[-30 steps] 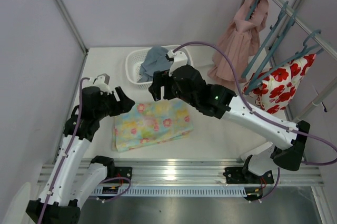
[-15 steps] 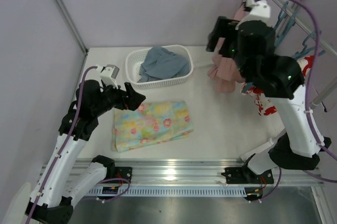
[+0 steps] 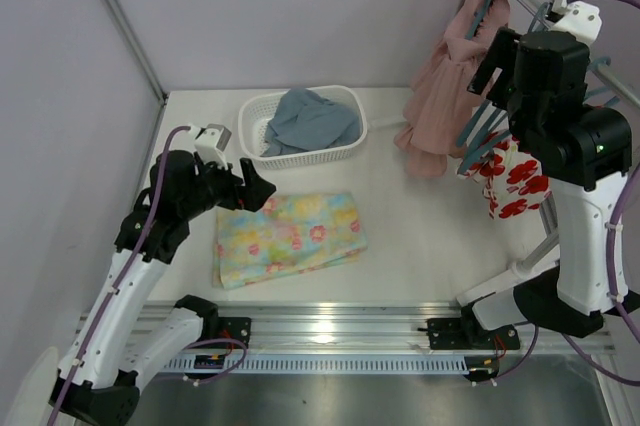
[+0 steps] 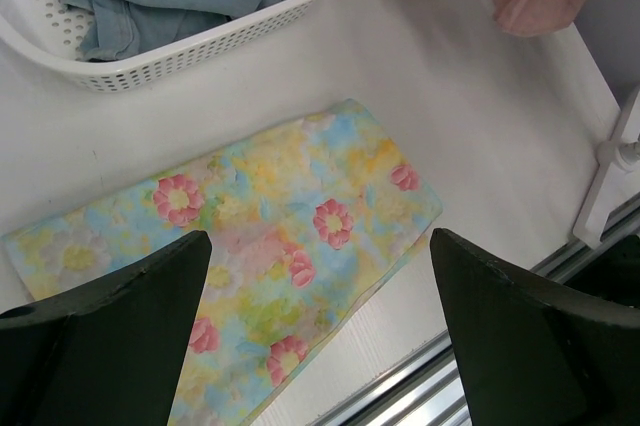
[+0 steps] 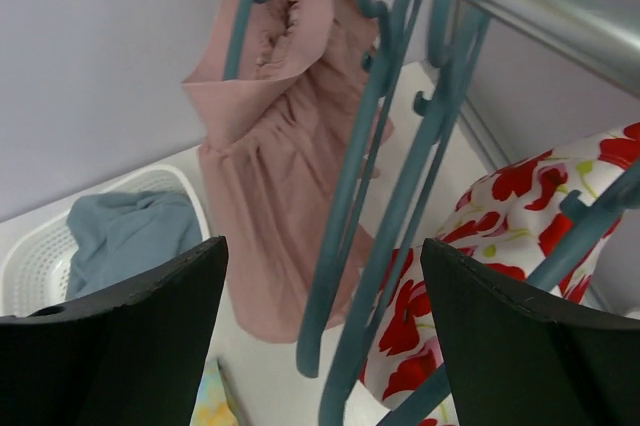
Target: Place the skirt on the hanger
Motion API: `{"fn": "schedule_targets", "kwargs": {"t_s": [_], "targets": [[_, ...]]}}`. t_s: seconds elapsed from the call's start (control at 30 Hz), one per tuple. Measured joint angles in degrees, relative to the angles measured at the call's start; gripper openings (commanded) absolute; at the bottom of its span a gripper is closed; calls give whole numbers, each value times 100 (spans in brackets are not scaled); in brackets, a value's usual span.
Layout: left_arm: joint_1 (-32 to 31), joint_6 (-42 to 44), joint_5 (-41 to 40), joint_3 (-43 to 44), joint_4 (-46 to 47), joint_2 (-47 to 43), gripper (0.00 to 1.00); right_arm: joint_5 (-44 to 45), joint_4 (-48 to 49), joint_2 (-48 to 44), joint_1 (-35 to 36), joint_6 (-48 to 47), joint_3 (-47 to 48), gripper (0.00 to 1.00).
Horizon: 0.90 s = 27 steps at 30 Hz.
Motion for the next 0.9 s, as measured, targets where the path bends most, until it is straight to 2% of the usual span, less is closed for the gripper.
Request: {"fn": "schedule_targets", "kwargs": {"t_s": [0.1, 0.33, 0.6, 0.8, 0.9], "targets": [[0, 0, -4, -4, -2, 33, 98, -15, -20, -83, -236, 4, -122, 81], [0, 0, -85, -66, 7, 109, 97, -149, 48, -293, -802, -11, -603, 65], [0, 0, -138, -142, 7, 149, 97, -310, 461, -365, -986, -48, -1263, 53], [0, 0, -221, -160, 7, 155, 97, -365, 636, -374, -1086, -72, -1351, 41], [0, 0, -236, -175, 7, 155, 98, -363, 678, -400, -1099, -81, -1397, 38]]}}
